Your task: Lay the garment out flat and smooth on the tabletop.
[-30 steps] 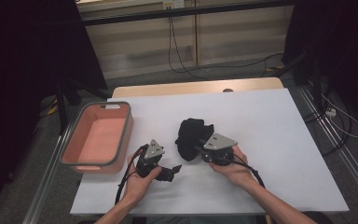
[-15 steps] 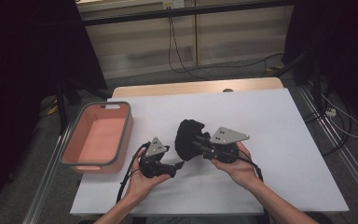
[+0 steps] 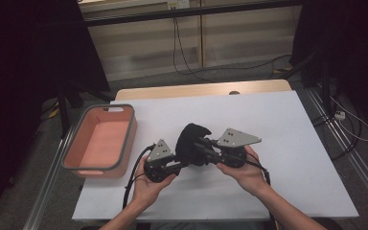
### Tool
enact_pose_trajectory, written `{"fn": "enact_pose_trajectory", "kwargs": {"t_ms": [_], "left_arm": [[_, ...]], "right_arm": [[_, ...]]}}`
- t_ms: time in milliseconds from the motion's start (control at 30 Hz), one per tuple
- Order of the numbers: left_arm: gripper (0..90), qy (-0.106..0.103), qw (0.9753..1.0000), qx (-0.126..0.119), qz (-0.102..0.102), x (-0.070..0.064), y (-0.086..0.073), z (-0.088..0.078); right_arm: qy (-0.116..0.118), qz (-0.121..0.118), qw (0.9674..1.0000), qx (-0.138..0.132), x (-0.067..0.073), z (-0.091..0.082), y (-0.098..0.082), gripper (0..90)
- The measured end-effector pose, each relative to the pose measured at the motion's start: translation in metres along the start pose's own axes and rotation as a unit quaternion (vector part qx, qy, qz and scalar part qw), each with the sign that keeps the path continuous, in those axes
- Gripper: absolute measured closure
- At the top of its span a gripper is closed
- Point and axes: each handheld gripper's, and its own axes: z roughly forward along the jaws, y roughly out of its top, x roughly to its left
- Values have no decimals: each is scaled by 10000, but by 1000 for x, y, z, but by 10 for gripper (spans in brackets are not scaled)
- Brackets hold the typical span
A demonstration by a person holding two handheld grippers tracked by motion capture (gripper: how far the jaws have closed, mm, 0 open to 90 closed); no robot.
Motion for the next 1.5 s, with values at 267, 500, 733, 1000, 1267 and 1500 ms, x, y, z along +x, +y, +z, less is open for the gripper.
{"fn": "enact_pose_trajectory", "kwargs": {"t_ms": [267,500,733,1000,1267,1500], "left_arm": [[756,-83,9997,-226,-53,-2,9,-23],[749,-5,9997,96,-217,13,7,1],[752,387,9987,79,-332,41,19,30],[766,646,9965,256,-466,64,22,49],[765,1067,9918,605,-358,82,10,62],[766,1250,9876,863,-395,93,-2,70]], "right_arm": [[55,229,9994,-236,4,-6,8,711],[-138,244,9995,170,-12,10,-8,738],[-590,416,9969,318,-43,29,-16,781],[-779,534,9949,361,-61,31,-27,720],[-853,372,9926,784,-54,37,-36,507],[-347,186,9921,1188,-45,48,-45,425]]}}
